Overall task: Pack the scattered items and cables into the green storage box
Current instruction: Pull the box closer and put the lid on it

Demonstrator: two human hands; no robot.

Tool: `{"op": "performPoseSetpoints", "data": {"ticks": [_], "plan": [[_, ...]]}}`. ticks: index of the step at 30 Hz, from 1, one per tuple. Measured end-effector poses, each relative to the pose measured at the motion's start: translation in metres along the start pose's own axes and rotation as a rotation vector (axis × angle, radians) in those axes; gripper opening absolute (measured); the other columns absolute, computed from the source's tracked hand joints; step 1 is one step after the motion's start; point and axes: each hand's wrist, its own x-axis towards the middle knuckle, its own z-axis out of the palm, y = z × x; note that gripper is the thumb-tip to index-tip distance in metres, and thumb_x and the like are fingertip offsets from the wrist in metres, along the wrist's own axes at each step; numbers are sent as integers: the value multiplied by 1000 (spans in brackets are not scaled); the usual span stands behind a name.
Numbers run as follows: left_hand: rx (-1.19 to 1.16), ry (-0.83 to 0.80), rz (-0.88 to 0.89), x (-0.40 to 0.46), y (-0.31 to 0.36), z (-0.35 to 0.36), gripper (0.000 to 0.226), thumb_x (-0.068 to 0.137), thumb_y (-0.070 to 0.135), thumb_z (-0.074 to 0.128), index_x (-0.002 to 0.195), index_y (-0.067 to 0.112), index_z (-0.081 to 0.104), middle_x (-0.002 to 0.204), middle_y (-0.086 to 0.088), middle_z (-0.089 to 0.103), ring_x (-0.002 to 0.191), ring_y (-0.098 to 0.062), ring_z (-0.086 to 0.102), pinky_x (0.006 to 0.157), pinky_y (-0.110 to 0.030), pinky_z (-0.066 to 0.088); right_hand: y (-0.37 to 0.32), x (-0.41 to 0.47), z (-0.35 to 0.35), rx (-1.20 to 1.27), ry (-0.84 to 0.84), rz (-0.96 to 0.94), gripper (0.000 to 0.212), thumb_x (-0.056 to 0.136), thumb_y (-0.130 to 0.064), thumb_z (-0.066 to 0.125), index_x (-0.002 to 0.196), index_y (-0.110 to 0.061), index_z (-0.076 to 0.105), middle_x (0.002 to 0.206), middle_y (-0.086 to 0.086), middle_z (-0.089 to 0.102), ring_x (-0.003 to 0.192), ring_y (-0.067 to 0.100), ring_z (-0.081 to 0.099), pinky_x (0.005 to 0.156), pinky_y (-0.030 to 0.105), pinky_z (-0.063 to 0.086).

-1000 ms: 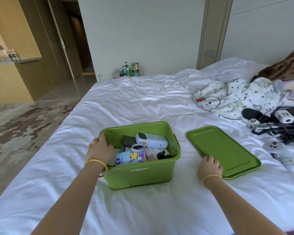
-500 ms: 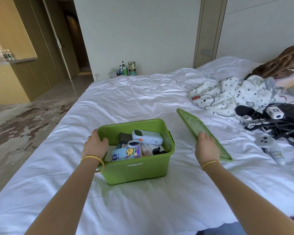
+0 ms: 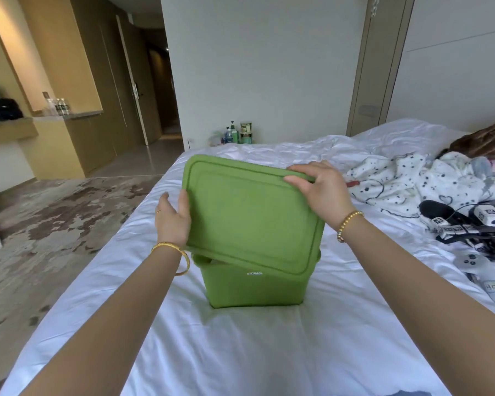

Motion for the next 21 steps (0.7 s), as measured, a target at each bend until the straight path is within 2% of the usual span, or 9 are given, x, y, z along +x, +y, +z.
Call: {"op": "performPoseSetpoints", "data": {"ticks": [2,3,4,5,8,11,15,18,21], "plan": [[54,-80,20,2,-2,-8,45,95,43,42,123,9,50,124,-11,56,118,-27,48,101,-39,38,1,-1,9,165,-155,136,27,79,-30,70,102,-16,72,107,3,70,102,15,59,96,27,43],[81,-129,14,2,-4,-11,34,95,41,43,102,10,56,101,-8,61,101,-26,53,85,-36,43,2,-1,13,212,-197,188,26,79,-30,71,101,-17,72,107,1,70,100,11,60,97,29,46],[106,-158,20,2,-7,-13,33,96,38,43,82,10,53,81,-6,56,86,-25,50,71,-34,40,5,-2,15,235,-205,229,25,78,-29,71,100,-17,72,107,0,70,99,10,61,97,30,47],[131,-173,27,2,-9,-15,37,96,35,43,71,8,48,72,-7,50,79,-24,46,66,-34,36,9,-2,17,250,-184,268,24,79,-27,71,100,-16,72,106,0,69,100,11,61,97,30,47],[153,-149,-2,3,-11,-13,41,97,32,42,74,0,50,75,-15,49,76,-24,45,71,-37,36,27,-8,23,278,-110,455,33,86,-23,63,117,-12,59,114,7,63,108,24,59,98,38,46],[250,-135,-85,7,-14,-4,45,99,29,39,60,6,39,65,-9,42,78,-25,43,73,-36,36,43,-24,34,259,-226,666,52,93,-30,52,137,-8,34,129,16,55,113,32,56,99,42,45],[346,-200,-127,5,-20,8,40,99,19,36,61,5,41,72,-15,47,83,-31,45,78,-39,39,59,-49,48,118,-351,697,36,96,-20,41,128,-4,41,127,20,53,116,36,51,100,42,41],[345,-236,-90,0,-27,18,22,96,10,37,96,-6,52,106,-26,57,103,-39,52,83,-37,39,71,-61,52,78,-335,692,38,96,-9,35,133,-3,39,130,20,52,118,35,48,98,38,38],[402,-313,-58,1,-37,22,30,96,14,38,119,-4,46,123,-26,54,114,-39,49,92,-37,39,77,-64,58,24,-293,669,39,97,-7,33,135,-4,39,131,20,52,119,37,48,97,38,38]]}}
